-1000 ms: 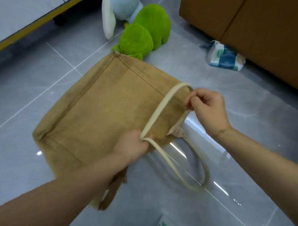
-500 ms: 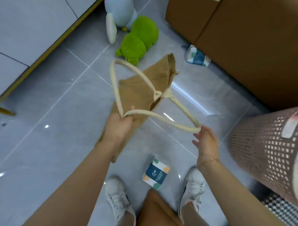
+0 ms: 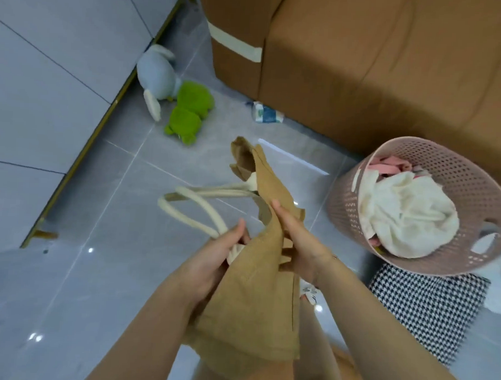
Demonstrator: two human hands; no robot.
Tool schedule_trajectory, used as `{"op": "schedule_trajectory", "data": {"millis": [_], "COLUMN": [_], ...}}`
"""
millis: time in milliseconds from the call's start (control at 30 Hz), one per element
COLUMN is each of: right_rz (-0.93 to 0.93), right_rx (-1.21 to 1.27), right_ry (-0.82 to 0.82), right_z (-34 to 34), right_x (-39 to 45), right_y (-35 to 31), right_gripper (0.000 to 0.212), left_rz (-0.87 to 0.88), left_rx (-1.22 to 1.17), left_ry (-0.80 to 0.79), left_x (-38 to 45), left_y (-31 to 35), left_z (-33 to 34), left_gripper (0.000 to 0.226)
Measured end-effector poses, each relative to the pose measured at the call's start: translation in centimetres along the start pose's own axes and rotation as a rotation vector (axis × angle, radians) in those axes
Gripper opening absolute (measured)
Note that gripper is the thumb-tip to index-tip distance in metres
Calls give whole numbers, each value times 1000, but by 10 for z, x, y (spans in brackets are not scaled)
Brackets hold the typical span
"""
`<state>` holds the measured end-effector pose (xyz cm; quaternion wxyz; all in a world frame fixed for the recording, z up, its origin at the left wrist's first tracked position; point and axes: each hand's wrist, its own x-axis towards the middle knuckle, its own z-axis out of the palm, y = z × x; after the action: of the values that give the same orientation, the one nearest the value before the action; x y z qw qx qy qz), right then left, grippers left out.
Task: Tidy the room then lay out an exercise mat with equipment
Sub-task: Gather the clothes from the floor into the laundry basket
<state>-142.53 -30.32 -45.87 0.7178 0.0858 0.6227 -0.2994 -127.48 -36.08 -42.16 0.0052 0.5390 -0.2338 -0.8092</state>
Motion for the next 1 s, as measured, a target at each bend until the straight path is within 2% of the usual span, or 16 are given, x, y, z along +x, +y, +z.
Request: {"op": "schedule_trajectory", "data": {"millis": [67, 133, 200, 367, 433, 567, 633, 700, 733, 800, 867, 1000], "right_rz": [-42, -100, -182, -399, -448, -424, -376, -309, -263, -160, -77, -14], "right_rx": [58, 194, 342, 567, 546, 558, 541, 524, 532, 555, 532, 444], "right_ry": [-38, -116, -148, -185, -148, 92, 223, 341, 409, 528, 589, 639], "right_z": [-31, -62, -91, -169, -209, -300, -341, -376, -392, -416, -433, -439], "right_x": [-24, -44, -66, -100, -107, -105, -88, -61, -47, -20, 2, 29], "right_y": [-8, -16, -26, -45, -51, -52, -47, -34, -26, -9, 8, 25], "right_gripper": [105, 79, 63, 61, 61, 36, 32, 28, 34, 44, 45, 48], "left_rz": [-12, -34, -35, 21, 10, -125, -233, -343, -379, -311, -144, 265], "left_rx": [-8, -47, -22, 109, 150, 139, 90, 66, 90, 324, 674, 1480], "left_ry": [-89, -129, -203, -342, -410, -489, -425, -242, -122, 106, 234, 151], "left_x": [0, 4, 7, 30, 47, 99, 131, 163, 179, 204, 218, 210], "left_y": [-4, -5, -2, 15, 18, 1, -21, -49, -64, -90, -104, -100], "left_z": [43, 83, 119, 212, 254, 337, 365, 374, 377, 368, 350, 299], "left_gripper": [36, 36, 37, 40, 38, 46, 45, 45, 42, 31, 24, 40]}}
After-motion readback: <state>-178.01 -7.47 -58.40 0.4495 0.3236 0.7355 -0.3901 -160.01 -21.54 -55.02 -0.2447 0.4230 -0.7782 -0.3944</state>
